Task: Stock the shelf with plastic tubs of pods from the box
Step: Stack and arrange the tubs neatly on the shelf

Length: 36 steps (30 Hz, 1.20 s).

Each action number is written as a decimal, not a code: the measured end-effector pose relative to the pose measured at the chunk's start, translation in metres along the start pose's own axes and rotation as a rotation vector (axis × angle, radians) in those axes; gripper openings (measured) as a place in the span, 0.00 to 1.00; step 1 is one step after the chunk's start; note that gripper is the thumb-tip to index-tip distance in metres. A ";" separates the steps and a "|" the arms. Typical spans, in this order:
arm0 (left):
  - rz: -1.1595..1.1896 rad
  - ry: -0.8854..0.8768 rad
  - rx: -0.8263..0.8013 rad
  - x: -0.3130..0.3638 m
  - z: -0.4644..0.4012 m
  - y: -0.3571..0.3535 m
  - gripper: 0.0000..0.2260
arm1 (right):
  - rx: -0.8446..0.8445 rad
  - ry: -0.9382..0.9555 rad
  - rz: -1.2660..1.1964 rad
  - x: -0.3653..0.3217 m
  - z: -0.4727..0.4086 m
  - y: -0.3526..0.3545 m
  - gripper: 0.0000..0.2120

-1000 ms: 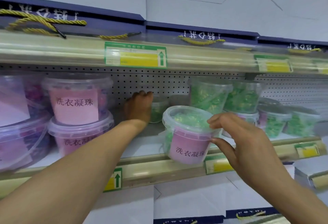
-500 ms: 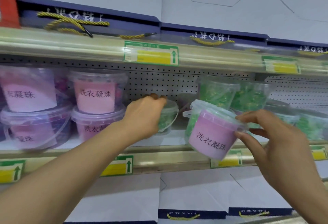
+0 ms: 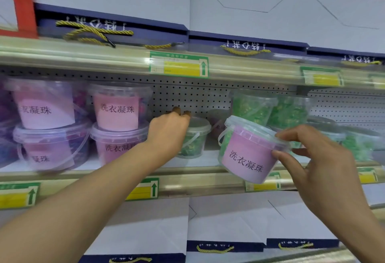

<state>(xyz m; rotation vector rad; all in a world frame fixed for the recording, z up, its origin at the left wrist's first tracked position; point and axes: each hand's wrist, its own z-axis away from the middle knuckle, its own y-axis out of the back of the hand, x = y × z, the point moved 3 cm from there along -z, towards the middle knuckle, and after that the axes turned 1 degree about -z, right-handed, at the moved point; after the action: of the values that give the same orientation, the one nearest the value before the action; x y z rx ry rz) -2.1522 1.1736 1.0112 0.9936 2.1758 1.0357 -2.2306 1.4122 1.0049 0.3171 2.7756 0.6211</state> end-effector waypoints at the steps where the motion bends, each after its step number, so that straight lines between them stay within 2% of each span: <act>1: 0.086 -0.018 0.002 0.003 0.001 0.000 0.21 | 0.001 0.002 0.004 -0.001 -0.001 0.000 0.11; 3: 0.210 -0.062 0.009 0.011 0.001 -0.001 0.18 | 0.005 0.008 0.019 -0.004 -0.003 0.000 0.10; 6: 0.124 -0.119 0.059 0.019 -0.002 -0.003 0.16 | 0.011 0.003 0.032 -0.006 -0.005 0.001 0.10; 11: 0.023 -0.057 0.051 0.000 0.003 -0.004 0.23 | 0.001 0.017 0.045 -0.006 -0.005 0.001 0.09; 14: 0.064 -0.018 0.017 -0.009 0.010 -0.006 0.29 | 0.004 0.028 0.058 -0.008 -0.007 -0.002 0.10; 16: 0.131 -0.030 0.002 -0.007 0.011 -0.008 0.27 | 0.005 0.034 0.054 -0.011 -0.010 -0.006 0.10; 20: 0.110 -0.043 0.073 -0.004 0.007 -0.005 0.20 | 0.028 0.083 0.055 -0.018 -0.018 -0.014 0.11; 27: 0.221 -0.041 0.167 -0.029 0.029 -0.002 0.22 | 0.102 0.179 -0.010 -0.024 -0.040 -0.034 0.09; 36: 0.205 -0.039 0.150 -0.034 0.027 -0.005 0.28 | 0.154 0.267 -0.055 -0.030 -0.065 -0.047 0.10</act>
<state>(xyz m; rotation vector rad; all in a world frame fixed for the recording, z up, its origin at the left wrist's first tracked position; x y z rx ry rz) -2.1152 1.1552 0.9967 1.3173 2.1794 0.9446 -2.2297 1.3375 1.0466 0.2008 3.0851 0.4678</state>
